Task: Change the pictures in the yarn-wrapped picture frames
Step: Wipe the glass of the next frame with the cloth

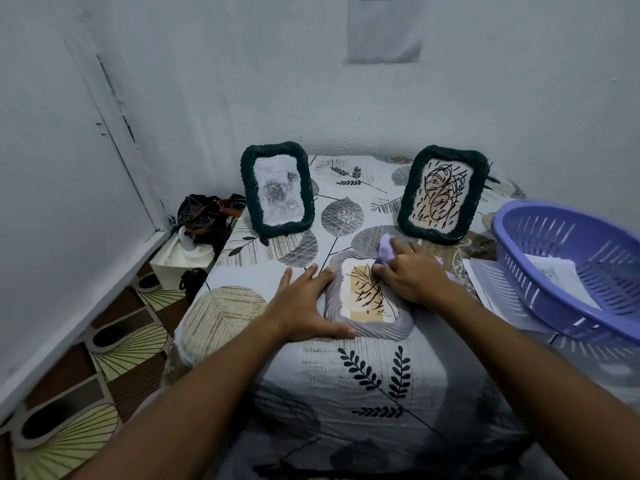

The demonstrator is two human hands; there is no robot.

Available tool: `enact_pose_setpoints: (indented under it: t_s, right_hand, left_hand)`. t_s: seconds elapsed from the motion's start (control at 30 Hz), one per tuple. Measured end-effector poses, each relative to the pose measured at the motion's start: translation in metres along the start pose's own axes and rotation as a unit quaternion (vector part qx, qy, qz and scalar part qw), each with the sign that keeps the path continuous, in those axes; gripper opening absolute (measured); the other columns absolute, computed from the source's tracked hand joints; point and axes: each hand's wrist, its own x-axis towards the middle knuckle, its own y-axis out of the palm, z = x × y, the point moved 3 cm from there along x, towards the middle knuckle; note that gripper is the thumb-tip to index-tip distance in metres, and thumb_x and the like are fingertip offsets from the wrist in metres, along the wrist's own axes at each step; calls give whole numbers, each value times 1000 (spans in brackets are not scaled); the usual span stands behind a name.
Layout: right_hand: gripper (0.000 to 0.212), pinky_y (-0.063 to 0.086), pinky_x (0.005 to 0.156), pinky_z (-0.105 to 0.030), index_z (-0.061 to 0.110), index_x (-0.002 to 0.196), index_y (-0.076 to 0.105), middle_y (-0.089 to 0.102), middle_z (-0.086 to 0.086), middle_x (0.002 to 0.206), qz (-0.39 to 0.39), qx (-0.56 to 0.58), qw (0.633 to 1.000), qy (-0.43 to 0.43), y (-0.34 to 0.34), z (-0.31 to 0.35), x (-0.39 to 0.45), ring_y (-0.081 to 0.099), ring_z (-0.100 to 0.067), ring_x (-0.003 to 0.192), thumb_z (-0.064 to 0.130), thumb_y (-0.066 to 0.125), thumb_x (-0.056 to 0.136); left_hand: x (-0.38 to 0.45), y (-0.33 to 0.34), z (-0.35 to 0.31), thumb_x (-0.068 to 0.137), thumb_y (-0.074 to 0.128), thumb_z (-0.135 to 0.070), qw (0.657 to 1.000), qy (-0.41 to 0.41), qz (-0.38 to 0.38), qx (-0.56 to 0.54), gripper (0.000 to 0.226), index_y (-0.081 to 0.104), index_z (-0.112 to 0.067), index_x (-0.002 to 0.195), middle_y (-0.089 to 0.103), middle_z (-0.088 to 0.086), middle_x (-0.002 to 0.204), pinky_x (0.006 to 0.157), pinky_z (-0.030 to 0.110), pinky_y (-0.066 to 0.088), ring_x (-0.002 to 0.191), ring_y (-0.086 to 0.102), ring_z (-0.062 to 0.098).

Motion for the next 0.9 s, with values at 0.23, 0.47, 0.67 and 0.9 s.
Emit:
enact_pose_setpoints:
  t_s: [0.23, 0.47, 0.67, 0.9]
  right_hand:
    - [52, 5, 116, -52, 28, 140, 47, 5, -4, 161, 38, 23, 997, -62, 11, 33, 7, 3, -32, 147, 53, 27, 99]
    - [54, 25, 112, -43, 25, 127, 62, 12, -1, 161, 47, 6, 996, -70, -5, 6, -16, 13, -30, 146, 55, 28, 98]
    - [56, 14, 116, -48, 21, 124, 64, 6, -4, 161, 34, -8, 999, -34, -6, 5, 2, 9, -36, 146, 56, 29, 98]
    - [52, 0, 119, -49, 34, 141, 44, -3, -1, 161, 58, 15, 991, -122, 10, 33, -20, -5, -29, 148, 56, 22, 98]
  left_hand:
    - [-1, -2, -1, 55, 60, -86, 1000, -1, 0, -3, 123, 20, -23, 152, 17, -2, 160, 119, 47, -7, 148, 5, 10]
    - [-1, -2, -1, 54, 58, -87, 1000, 1, 3, -1, 124, 19, -22, 152, 17, -2, 160, 119, 48, -7, 147, 6, 10]
    - [-1, -3, -2, 54, 58, -87, 1000, 0, 0, -1, 124, 19, -23, 152, 18, -1, 160, 119, 48, -6, 148, 6, 12]
    - [0, 0, 0, 54, 57, -89, 1000, 1, -4, 2, 126, 18, -22, 153, 17, 0, 160, 119, 48, -6, 148, 6, 11]
